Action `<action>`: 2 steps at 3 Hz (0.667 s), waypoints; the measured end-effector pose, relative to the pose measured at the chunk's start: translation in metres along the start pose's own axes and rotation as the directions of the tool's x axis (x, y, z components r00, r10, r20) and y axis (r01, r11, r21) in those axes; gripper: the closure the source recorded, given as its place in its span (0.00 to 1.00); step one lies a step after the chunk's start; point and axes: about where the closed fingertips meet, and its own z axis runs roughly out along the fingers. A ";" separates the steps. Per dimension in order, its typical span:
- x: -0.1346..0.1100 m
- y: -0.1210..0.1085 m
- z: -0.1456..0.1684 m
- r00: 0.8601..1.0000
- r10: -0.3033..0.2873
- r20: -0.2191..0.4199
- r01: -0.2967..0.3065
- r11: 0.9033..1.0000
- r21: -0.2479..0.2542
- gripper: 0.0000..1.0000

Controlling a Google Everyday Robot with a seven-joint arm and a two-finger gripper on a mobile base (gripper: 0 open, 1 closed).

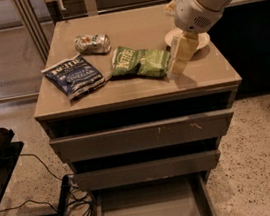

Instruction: Place green jalapeno chip bag into bottom drawer

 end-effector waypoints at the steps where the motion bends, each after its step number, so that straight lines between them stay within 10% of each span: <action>1: 0.005 -0.010 0.029 0.999 0.029 -0.019 -0.029 0.999 -0.032 0.00; 2: 0.009 -0.018 0.056 0.998 0.041 -0.037 -0.044 0.997 -0.060 0.00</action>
Offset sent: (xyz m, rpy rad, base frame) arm 0.0626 0.0176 -0.0654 -0.0303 0.1148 -0.0322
